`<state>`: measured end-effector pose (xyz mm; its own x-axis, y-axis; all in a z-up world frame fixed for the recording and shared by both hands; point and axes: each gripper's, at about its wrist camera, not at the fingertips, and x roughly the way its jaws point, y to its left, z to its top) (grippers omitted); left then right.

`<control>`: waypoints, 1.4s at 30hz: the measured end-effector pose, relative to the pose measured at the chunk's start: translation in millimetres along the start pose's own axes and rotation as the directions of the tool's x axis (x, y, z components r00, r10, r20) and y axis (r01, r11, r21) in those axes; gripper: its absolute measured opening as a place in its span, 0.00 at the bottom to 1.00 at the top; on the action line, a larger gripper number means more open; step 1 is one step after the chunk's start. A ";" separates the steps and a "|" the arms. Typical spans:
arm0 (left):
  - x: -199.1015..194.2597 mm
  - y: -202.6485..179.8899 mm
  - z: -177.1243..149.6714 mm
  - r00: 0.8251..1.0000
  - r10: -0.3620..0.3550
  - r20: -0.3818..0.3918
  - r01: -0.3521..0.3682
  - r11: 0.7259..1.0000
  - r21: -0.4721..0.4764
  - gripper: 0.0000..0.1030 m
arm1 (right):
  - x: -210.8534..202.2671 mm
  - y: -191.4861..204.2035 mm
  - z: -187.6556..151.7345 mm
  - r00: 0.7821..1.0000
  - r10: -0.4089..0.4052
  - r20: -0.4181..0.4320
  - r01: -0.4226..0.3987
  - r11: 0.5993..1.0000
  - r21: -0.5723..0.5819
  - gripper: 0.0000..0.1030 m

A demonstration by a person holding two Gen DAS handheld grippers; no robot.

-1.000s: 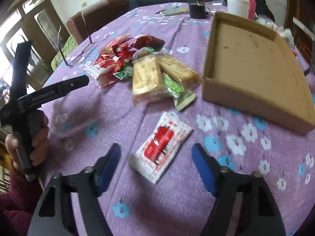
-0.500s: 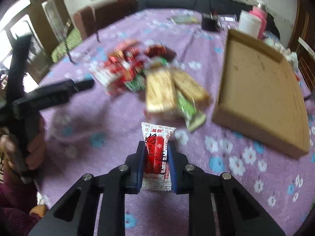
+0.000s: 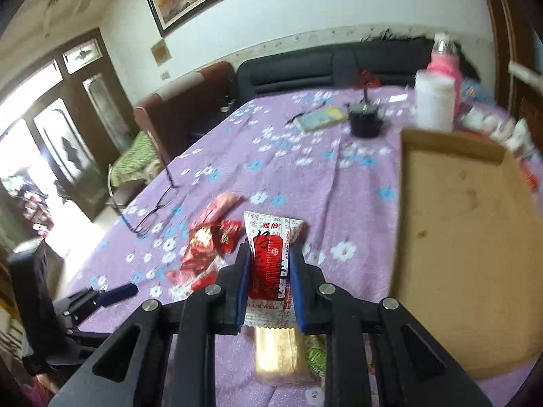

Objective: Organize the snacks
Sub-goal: 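Grasp a red-and-white candy packet with the left gripper while the right gripper carries its packet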

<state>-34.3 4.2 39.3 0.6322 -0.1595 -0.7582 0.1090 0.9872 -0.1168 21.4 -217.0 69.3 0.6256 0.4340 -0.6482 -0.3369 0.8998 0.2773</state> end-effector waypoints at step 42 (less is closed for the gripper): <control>9.4 -78.9 29.3 0.998 0.068 0.007 -0.068 0.987 0.146 0.34 | -18.5 -56.4 5.4 0.996 0.076 0.042 -0.082 0.981 0.178 0.21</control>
<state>-14.5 -75.5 60.2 0.6438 -0.0925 -0.7596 0.1768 0.9838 0.0300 32.6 -275.5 69.5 0.6275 0.5027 -0.5947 -0.2564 0.8545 0.4518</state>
